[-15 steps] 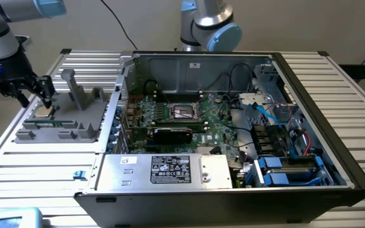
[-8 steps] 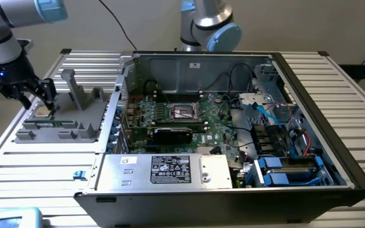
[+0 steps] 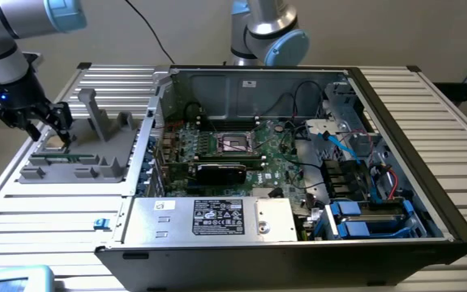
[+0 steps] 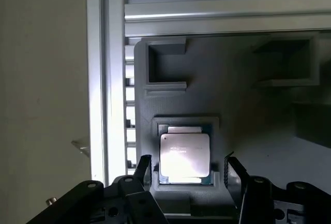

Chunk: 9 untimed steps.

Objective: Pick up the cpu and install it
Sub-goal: 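Pick up the cpu and move it towards the insertion slot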

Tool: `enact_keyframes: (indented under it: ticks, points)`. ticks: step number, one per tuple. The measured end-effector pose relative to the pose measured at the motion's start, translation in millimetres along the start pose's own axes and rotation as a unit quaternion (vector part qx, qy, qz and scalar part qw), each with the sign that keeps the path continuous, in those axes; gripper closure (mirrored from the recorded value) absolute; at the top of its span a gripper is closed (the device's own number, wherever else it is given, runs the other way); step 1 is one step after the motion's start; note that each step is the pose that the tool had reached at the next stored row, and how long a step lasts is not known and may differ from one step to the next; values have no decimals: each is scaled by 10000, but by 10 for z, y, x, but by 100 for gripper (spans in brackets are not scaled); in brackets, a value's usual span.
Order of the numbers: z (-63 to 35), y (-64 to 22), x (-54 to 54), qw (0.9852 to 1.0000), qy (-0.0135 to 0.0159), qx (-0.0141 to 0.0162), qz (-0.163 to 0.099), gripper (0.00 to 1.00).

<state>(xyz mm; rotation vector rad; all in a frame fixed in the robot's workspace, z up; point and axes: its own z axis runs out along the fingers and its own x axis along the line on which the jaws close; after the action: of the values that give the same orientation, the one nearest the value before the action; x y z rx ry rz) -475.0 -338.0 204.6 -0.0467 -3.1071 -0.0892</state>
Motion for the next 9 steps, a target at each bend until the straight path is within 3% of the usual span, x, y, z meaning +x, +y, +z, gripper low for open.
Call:
enact_keyframes:
  ticks: [2,9]
  points:
    - [18,3,0,10000,0,0,0,24]
    - [121,34,-3,10000,0,-2,0,24]
